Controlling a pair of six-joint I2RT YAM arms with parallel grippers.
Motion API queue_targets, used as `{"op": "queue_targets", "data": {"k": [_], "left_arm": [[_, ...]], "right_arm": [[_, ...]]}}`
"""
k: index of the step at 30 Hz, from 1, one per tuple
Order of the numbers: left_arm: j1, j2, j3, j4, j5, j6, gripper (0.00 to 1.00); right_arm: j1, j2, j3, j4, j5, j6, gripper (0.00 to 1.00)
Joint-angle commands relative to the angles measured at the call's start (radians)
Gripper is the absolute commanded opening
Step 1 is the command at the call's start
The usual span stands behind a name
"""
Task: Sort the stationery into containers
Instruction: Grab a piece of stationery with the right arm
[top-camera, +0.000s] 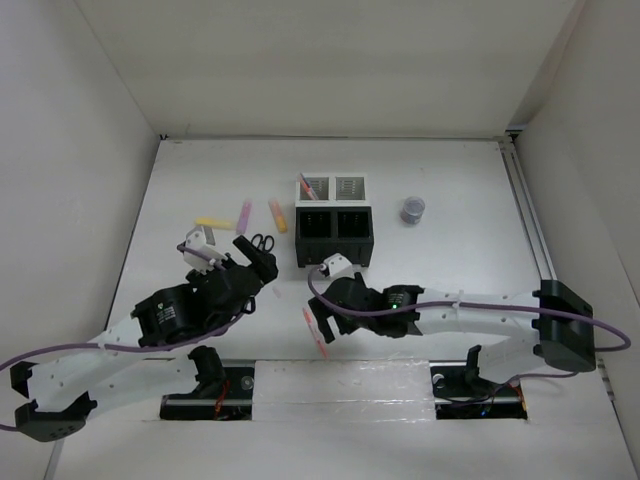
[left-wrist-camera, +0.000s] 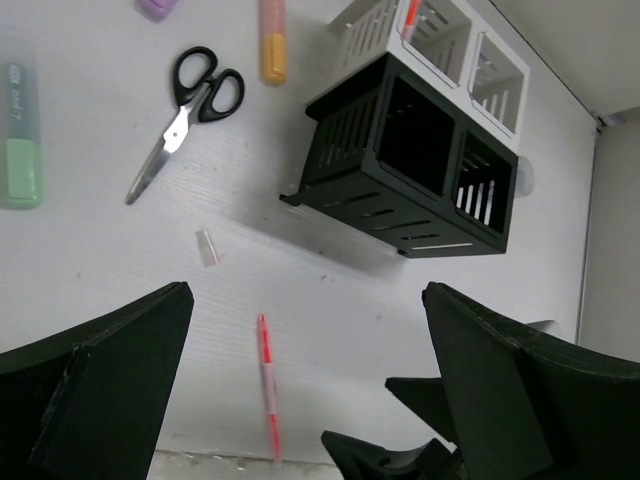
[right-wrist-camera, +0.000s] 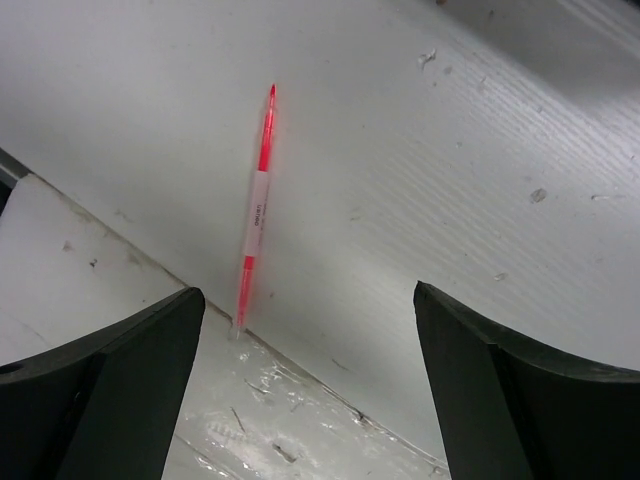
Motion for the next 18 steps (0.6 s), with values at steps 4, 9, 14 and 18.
{"op": "queue_targets", "data": {"k": [4, 9, 14, 18], "left_arm": [[0.058, 0.056, -0.039, 0.189, 0.029, 0.063, 1.00], [0.178, 0.106, 0.023, 0.224, 0.008, 0.150, 1.00], [0.729, 0.240, 0.026, 0.437, 0.561, 0.470, 1.00], [0.983, 0.212, -0.022, 0.553, 0.704, 0.567, 1.00]], "right_arm": [[0.015, -0.063, -0.039, 0.025, 0.064, 0.065, 0.91], [0.025, -0.074, -0.048, 0.045, 0.064, 0.065, 0.91], [0.058, -0.074, -0.059, 0.083, 0.076, 0.065, 0.91], [0.067, -0.092, -0.089, 0.131, 0.064, 0.074, 0.91]]}}
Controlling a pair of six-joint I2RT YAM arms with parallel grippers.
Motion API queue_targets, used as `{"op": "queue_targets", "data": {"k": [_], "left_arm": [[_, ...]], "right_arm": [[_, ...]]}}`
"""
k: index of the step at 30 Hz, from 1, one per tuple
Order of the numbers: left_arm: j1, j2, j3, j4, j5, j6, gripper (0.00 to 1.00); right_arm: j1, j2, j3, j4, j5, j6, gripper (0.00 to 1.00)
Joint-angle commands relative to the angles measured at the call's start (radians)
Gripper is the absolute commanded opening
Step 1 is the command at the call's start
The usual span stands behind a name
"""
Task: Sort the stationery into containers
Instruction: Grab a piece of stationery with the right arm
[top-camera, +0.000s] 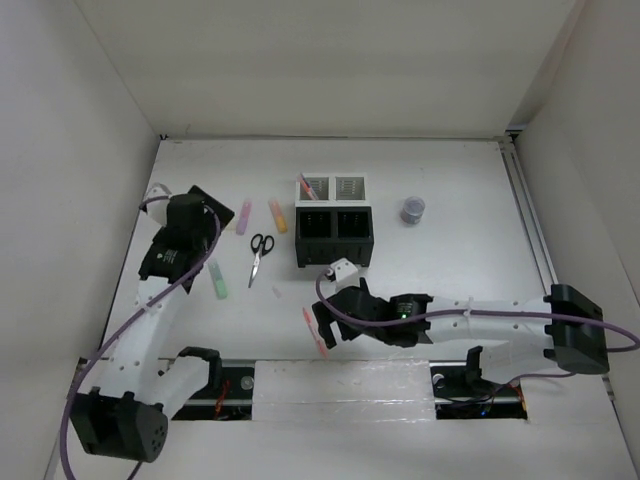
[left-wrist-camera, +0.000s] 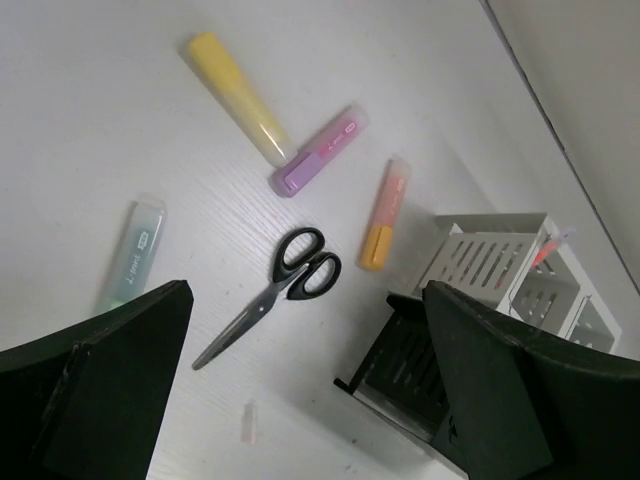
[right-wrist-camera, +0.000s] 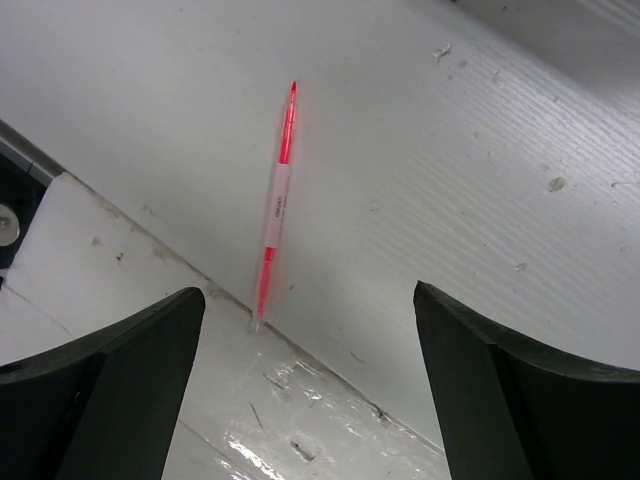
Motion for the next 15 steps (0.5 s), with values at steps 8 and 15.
{"op": "queue_targets", "data": {"k": [8, 15], "left_arm": [[0.153, -0.069, -0.101, 0.030, 0.339, 0.173, 1.00], [0.113, -0.229, -0.078, -0.065, 0.243, 0.159, 1.00]], "right_arm": [[0.013, 0.087, 0.027, 0.032, 0.043, 0.015, 0.91], [0.013, 0.196, 0.087, 0.035, 0.034, -0.010, 0.86]]}}
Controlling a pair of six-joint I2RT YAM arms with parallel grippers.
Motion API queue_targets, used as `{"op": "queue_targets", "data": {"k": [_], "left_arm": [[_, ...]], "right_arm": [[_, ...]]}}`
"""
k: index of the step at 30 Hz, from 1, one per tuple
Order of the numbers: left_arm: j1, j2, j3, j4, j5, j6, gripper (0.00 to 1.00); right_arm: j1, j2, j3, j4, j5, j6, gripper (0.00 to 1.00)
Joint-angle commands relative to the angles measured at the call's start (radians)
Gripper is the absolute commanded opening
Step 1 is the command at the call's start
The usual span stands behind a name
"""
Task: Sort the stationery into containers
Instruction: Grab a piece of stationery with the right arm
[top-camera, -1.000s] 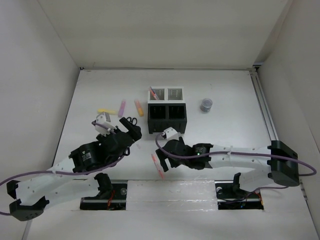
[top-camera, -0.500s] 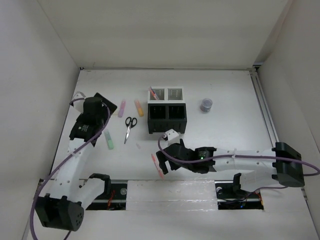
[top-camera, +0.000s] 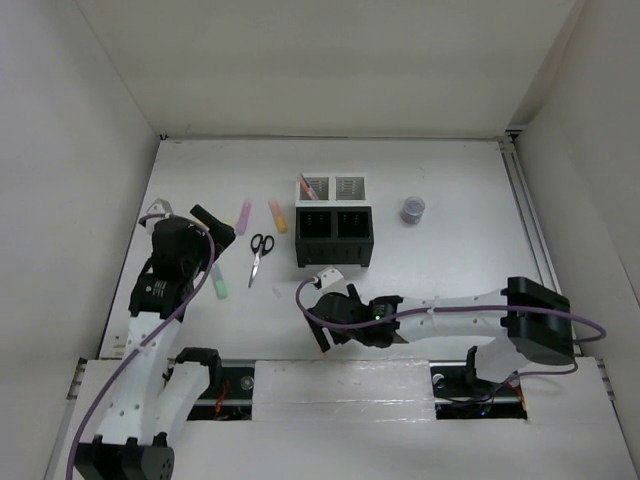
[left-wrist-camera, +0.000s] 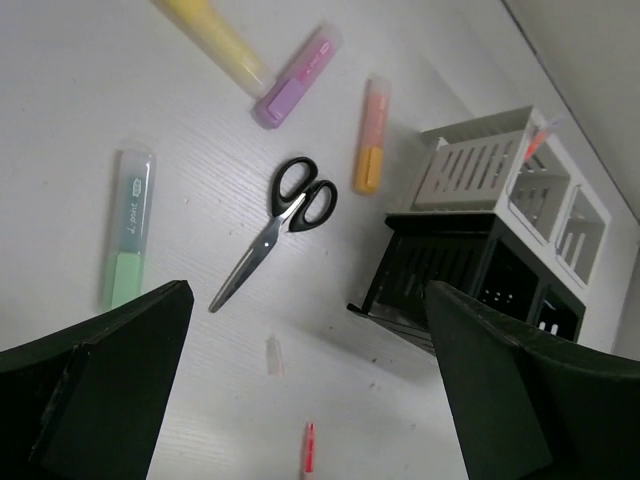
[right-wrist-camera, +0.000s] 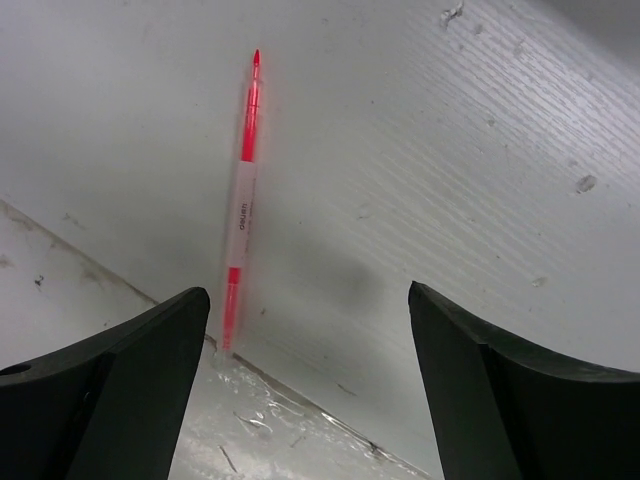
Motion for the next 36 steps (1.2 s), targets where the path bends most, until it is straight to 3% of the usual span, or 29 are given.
{"op": "queue_targets", "data": {"k": [1, 22, 26, 30, 34, 36], "left_arm": [[-0.009, -0.040, 0.050, -0.042, -0.037, 0.019, 1.00], [-0.009, 0.027, 0.076, -0.011, 0.058, 0.137, 1.00], [-0.009, 0.027, 0.076, -0.002, 0.058, 0.146, 1.00], [-0.009, 0.018, 0.076, -0.002, 0.067, 0.146, 1.00], [-0.009, 0.009, 0.076, -0.002, 0.067, 0.146, 1.00], [-0.009, -0.002, 0.076, -0.002, 0.058, 0.146, 1.00]], "right_arm": [[0.007, 0.038, 0.079, 0.028, 0.019, -0.009, 0.86], [0.007, 0.276, 0.240, -0.059, -0.012, -0.036, 0.69], [0.007, 0.299, 0.240, -0.059, -0.033, -0.036, 0.59], [0.007, 0.334, 0.240, -0.059, -0.044, -0.036, 0.36], [0.007, 0.343, 0.228, -0.068, -0.055, -0.036, 0.07], [0.007, 0.331, 0.217, -0.077, -0.055, -0.026, 0.00]]}}
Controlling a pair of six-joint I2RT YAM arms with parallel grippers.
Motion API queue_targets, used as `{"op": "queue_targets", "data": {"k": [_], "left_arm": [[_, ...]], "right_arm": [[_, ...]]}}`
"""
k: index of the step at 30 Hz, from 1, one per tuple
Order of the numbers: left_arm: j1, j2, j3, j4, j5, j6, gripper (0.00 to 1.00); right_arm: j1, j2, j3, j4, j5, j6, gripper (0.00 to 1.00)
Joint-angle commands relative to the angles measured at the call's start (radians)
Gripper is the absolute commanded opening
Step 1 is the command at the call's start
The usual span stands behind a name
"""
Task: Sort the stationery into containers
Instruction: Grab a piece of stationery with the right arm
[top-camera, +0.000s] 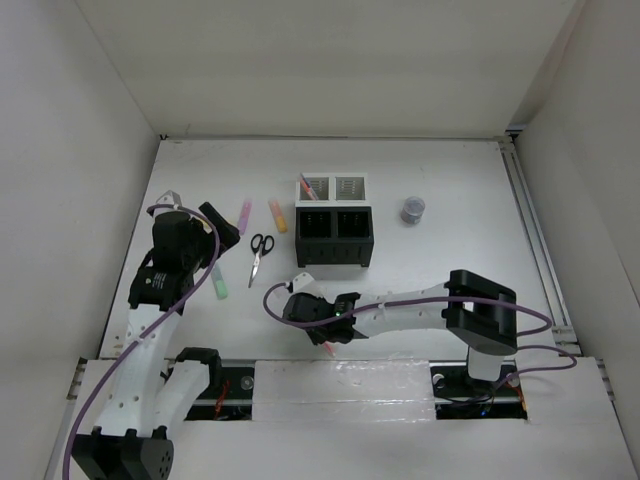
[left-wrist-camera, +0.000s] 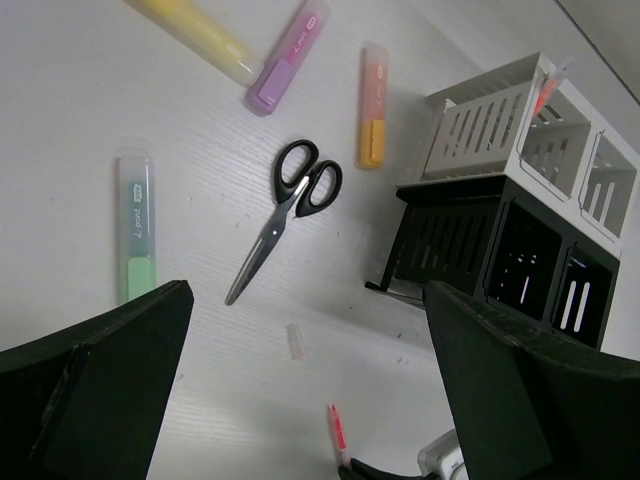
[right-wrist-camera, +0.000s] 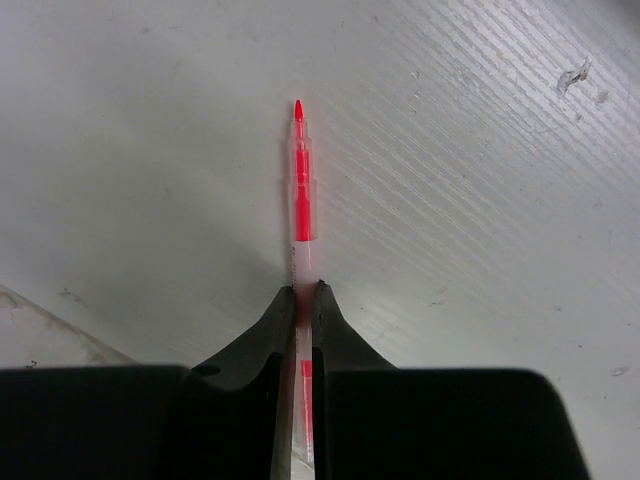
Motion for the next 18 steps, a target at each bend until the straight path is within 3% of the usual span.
{"op": "queue_targets", "data": {"k": [1, 13, 18], "left_arm": [[-0.004, -0.027, 0.025, 0.029, -0.001, 0.016, 1.00], [-0.004, -0.146, 0.015, -0.035, 0.025, -0.106, 1.00], [-0.004, -0.097, -0.146, 0.046, 0.131, -0.145, 0.98]], "right_arm": [[0.006, 0.017, -0.013, -0.033, -0.030, 0.012, 0.00], [0.006, -0.300, 0.013, -0.231, 0.229, 0.012, 0.00], [0.006, -0.443, 0.023, -0.300, 0.312, 0.012, 0.00]]}}
